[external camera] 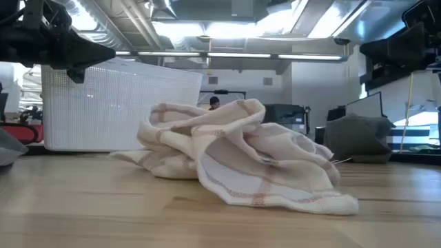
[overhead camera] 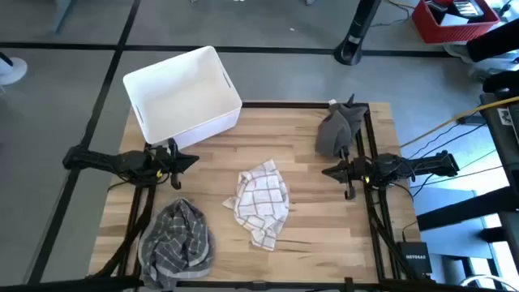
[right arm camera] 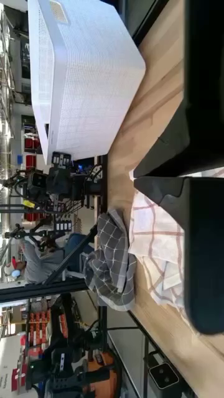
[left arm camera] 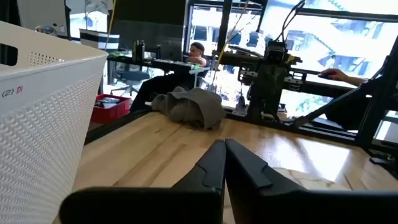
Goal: Fold towel
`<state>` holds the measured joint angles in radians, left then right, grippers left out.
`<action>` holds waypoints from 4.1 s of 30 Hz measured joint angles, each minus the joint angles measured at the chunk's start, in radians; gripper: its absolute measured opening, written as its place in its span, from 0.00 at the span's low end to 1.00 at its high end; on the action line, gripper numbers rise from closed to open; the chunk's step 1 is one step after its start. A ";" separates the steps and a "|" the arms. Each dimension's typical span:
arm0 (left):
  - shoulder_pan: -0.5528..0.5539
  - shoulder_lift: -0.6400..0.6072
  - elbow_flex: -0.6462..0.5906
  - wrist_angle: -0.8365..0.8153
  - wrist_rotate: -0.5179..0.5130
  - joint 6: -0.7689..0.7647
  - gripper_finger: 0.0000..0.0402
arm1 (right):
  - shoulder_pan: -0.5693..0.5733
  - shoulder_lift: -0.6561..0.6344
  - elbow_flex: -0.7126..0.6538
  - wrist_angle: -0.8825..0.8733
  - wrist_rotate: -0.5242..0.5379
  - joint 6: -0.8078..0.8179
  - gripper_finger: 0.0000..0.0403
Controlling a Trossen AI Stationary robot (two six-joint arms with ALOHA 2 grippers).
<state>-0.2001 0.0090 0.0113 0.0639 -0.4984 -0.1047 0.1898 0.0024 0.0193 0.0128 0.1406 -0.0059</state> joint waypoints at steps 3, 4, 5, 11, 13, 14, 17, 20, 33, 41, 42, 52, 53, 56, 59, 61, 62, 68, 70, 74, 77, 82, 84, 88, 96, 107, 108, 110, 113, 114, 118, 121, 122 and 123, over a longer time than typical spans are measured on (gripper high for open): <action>0.000 0.000 0.000 0.000 0.000 0.000 0.00 | 0.000 0.000 0.000 0.000 0.000 0.000 0.01; 0.000 0.000 0.000 0.000 0.000 0.000 0.00 | 0.000 0.000 0.000 0.000 0.000 0.000 0.01; 0.000 0.000 0.000 0.000 0.000 0.000 0.00 | 0.000 0.000 0.000 0.000 0.000 0.000 0.01; 0.000 0.000 0.000 0.000 0.000 0.000 0.00 | 0.000 0.000 0.000 0.000 0.000 0.000 0.01; 0.000 0.000 0.000 0.000 0.000 0.000 0.00 | 0.000 0.000 0.000 0.000 0.000 0.000 0.01; 0.000 0.000 0.000 0.000 0.000 0.000 0.00 | 0.000 0.000 0.000 0.000 0.000 0.000 0.01; 0.000 0.000 0.000 0.000 0.000 0.000 0.00 | 0.000 0.000 0.000 0.000 0.000 0.000 0.01; 0.000 0.000 0.000 0.000 0.000 0.000 0.00 | 0.000 0.000 0.000 0.000 0.000 0.000 0.01; 0.000 0.000 0.000 0.000 0.000 0.000 0.00 | 0.000 0.000 0.000 0.000 0.000 0.000 0.01; 0.000 0.000 0.000 0.000 0.000 0.000 0.00 | 0.000 0.000 0.000 0.000 0.000 0.000 0.01; 0.000 0.000 0.000 0.000 0.000 0.000 0.00 | 0.000 0.000 0.000 0.000 0.000 0.000 0.01; 0.000 0.000 0.000 0.000 0.000 0.000 0.00 | 0.000 0.000 0.000 0.000 0.000 0.000 0.01; 0.000 0.000 0.000 0.000 0.000 0.000 0.00 | 0.000 0.000 0.000 0.000 0.000 0.000 0.01; 0.000 0.000 0.000 0.000 0.000 0.000 0.00 | 0.000 0.000 0.000 0.000 0.000 0.000 0.01; 0.000 0.000 0.000 0.000 0.000 0.000 0.00 | 0.000 0.000 0.000 0.000 0.000 0.000 0.01; 0.000 0.000 0.000 0.000 0.000 0.000 0.00 | 0.000 0.000 0.000 0.000 0.000 0.000 0.01; 0.000 0.000 0.000 0.000 0.000 0.000 0.00 | 0.000 0.000 0.000 0.000 0.000 0.000 0.01; 0.000 0.000 0.000 0.000 0.000 0.000 0.00 | 0.000 0.000 0.000 0.000 0.000 0.000 0.01; 0.000 0.000 0.000 0.000 0.000 0.000 0.00 | 0.000 0.000 0.000 0.000 0.000 0.000 0.01; 0.000 0.000 0.000 0.000 -0.004 0.046 0.00 | 0.000 0.000 0.000 0.000 0.000 0.000 0.01; 0.005 0.000 0.000 0.005 -0.027 0.137 0.00 | 0.000 0.000 0.000 0.000 0.000 0.000 0.01; 0.005 0.000 0.000 0.017 -0.020 -0.058 0.00 | 0.000 0.000 0.000 0.000 0.000 0.000 0.01; 0.005 0.000 0.000 0.053 -0.020 -0.120 0.00 | 0.000 0.000 0.000 0.001 0.000 0.000 0.01; 0.008 0.000 0.000 0.158 -0.018 -0.085 0.00 | 0.000 0.000 -0.004 0.036 0.009 0.000 0.01; 0.009 0.000 0.000 0.217 0.108 -0.025 0.00 | 0.000 0.000 -0.004 0.113 0.036 0.027 0.01; -0.018 0.009 0.112 -0.079 0.201 -0.351 0.00 | 0.000 0.002 -0.001 0.027 0.049 0.027 0.01; -0.026 0.015 0.126 -0.079 0.206 -0.351 0.00 | 0.000 0.005 -0.001 0.026 0.049 0.032 0.01; -0.045 0.036 0.160 -0.086 0.207 -0.323 0.00 | 0.000 0.008 -0.001 0.024 0.049 0.052 0.01; -0.072 0.104 0.250 -0.080 0.208 -0.241 0.00 | 0.000 0.008 -0.001 0.031 0.038 0.059 0.01; -0.080 0.142 0.284 -0.068 0.207 -0.204 0.00 | 0.000 0.008 -0.001 0.039 0.034 0.059 0.01; -0.102 0.382 0.432 -0.080 0.207 -0.059 0.00 | 0.001 0.015 -0.001 0.121 0.041 0.062 0.01; -0.110 0.596 0.548 -0.085 0.207 0.019 0.00 | 0.001 0.031 -0.002 0.153 0.042 0.067 0.01; -0.115 0.663 0.586 -0.088 0.207 0.038 0.00 | 0.001 0.039 -0.002 0.169 0.039 0.077 0.01; -0.122 0.731 0.622 -0.100 0.206 0.051 0.00 | 0.001 0.049 -0.001 0.179 0.035 0.082 0.01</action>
<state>-0.3218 0.7396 0.6332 -0.0360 -0.2922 -0.0537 0.1905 0.0517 0.0185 0.1918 0.1758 0.0763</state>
